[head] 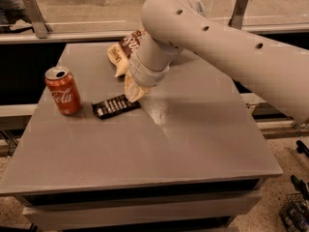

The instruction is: Move rxbar chocolate near coke can

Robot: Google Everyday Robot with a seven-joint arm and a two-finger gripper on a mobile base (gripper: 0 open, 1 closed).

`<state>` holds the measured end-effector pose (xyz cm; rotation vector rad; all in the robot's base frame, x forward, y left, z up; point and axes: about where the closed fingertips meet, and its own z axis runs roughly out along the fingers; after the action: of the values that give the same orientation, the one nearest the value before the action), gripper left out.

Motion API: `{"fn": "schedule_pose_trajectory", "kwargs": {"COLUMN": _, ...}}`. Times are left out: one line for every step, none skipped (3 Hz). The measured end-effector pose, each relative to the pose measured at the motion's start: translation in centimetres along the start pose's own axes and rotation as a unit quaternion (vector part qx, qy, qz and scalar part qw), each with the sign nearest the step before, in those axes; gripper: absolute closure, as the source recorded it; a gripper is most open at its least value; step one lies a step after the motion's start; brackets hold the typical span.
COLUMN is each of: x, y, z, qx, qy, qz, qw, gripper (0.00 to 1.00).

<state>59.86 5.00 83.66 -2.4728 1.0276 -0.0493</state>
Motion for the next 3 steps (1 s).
{"fn": "schedule_pose_trajectory", "kwargs": {"x": -2.64, "y": -0.93, "z": 0.69, "qx": -0.004, "qy": 0.003, "qz": -0.015, "qw": 0.9999, "gripper": 1.00}}
{"fn": "schedule_pose_trajectory", "kwargs": {"x": -3.28, "y": -1.19, "z": 0.90, "qx": -0.005, "qy": 0.005, "qz": -0.018, "qw": 0.9998, "gripper": 1.00}}
{"fn": "schedule_pose_trajectory", "kwargs": {"x": -3.50, "y": -1.55, "z": 0.47, "qx": -0.003, "qy": 0.012, "qz": -0.018, "qw": 0.9998, "gripper": 1.00}}
